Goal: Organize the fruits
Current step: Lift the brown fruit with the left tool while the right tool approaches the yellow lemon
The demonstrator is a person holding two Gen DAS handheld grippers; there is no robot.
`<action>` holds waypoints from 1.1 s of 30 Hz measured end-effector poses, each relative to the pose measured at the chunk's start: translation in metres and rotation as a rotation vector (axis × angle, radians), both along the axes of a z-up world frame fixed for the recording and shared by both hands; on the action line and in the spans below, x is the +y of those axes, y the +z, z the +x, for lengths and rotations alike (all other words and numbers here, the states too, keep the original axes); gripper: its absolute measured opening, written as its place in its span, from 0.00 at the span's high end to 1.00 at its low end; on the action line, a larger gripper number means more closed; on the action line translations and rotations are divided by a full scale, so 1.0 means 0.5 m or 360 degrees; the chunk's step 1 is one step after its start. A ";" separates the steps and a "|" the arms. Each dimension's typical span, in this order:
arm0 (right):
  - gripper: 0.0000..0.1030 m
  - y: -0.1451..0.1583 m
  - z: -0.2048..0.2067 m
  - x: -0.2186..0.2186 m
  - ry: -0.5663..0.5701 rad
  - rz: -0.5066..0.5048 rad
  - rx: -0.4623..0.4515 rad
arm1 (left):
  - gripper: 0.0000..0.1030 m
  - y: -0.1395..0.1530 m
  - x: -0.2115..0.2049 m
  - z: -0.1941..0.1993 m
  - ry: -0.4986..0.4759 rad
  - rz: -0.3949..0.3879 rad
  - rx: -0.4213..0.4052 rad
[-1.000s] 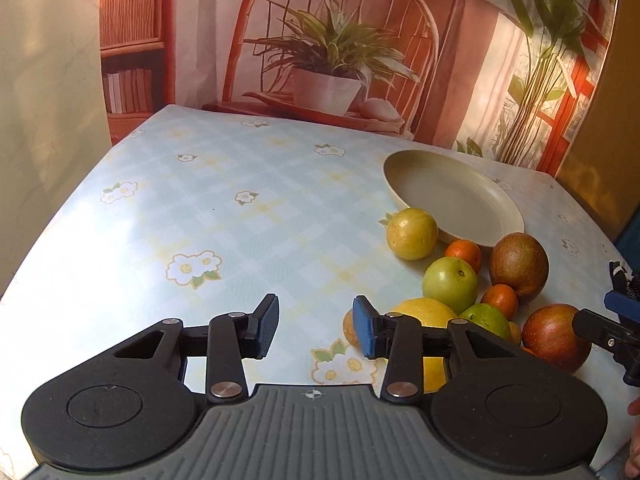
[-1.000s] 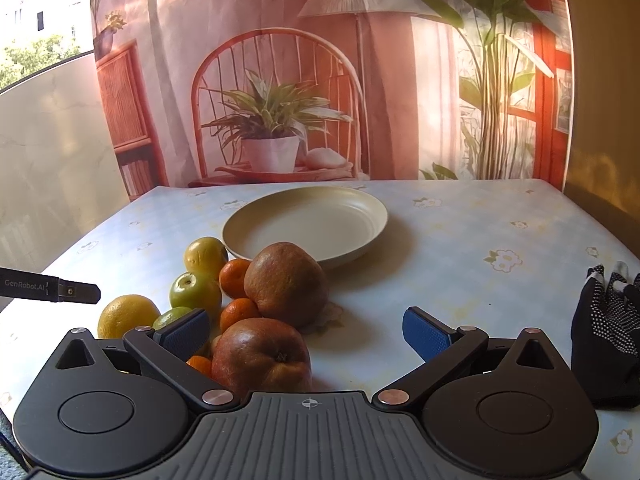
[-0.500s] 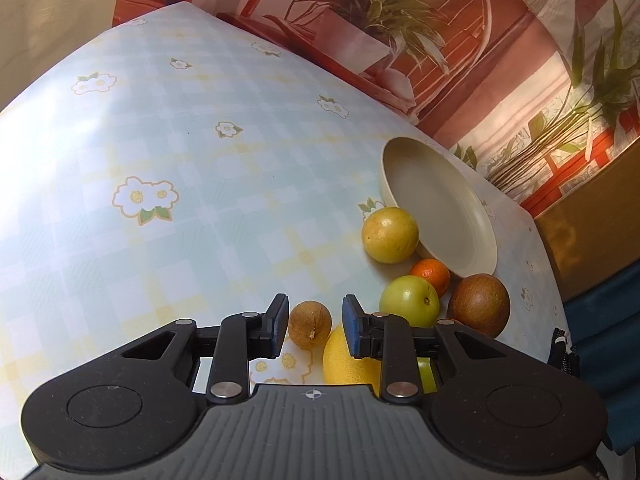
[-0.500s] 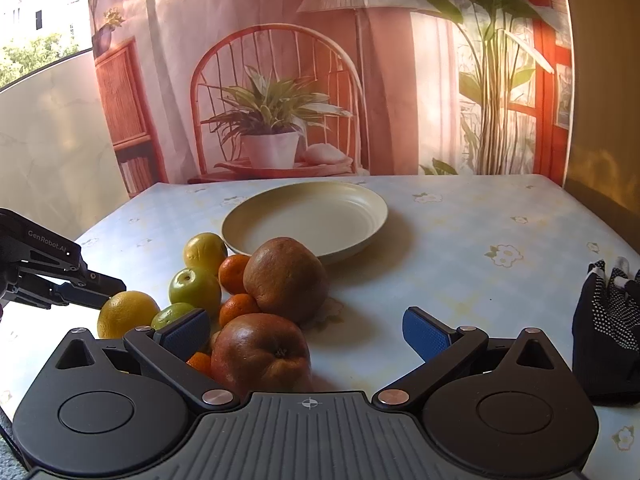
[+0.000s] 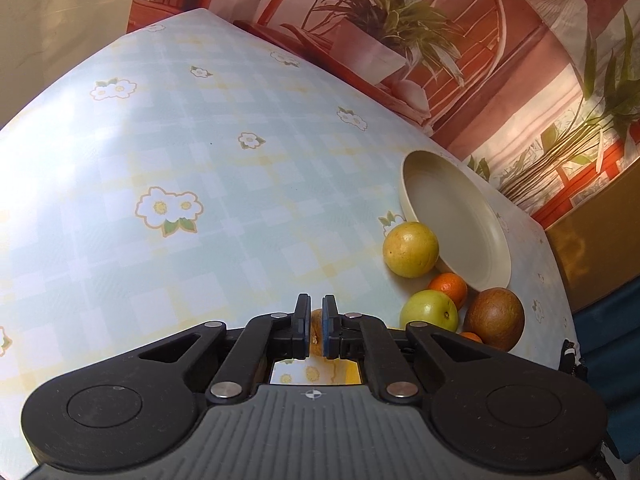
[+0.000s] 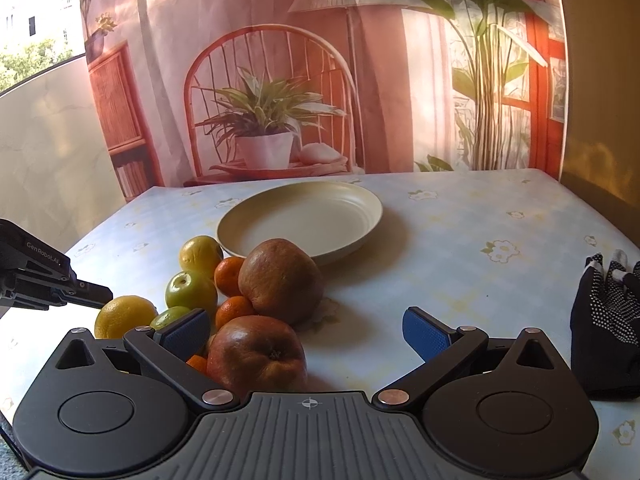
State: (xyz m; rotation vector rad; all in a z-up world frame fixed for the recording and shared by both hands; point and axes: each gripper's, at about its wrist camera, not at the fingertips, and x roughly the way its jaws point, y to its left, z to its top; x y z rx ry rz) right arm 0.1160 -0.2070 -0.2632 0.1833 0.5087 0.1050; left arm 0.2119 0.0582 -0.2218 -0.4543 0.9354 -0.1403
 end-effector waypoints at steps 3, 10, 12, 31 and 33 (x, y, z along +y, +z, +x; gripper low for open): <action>0.01 0.000 -0.001 0.000 -0.0001 0.0001 -0.0001 | 0.94 -0.002 0.016 0.005 0.0036 0.0062 0.0015; 0.01 -0.002 0.001 -0.003 -0.0015 0.0024 0.0012 | 0.90 0.006 0.042 0.002 0.0072 0.0003 -0.0025; 0.01 -0.002 0.002 -0.004 -0.0014 0.0026 0.0013 | 0.81 0.008 0.038 0.001 0.0040 0.0016 -0.0026; 0.01 -0.007 0.002 -0.009 -0.0020 0.0060 0.0033 | 0.73 -0.022 -0.015 -0.029 -0.0287 0.0244 -0.0152; 0.01 -0.008 0.004 -0.009 -0.0014 0.0067 0.0038 | 0.73 -0.025 -0.018 -0.034 -0.0312 0.0271 -0.0167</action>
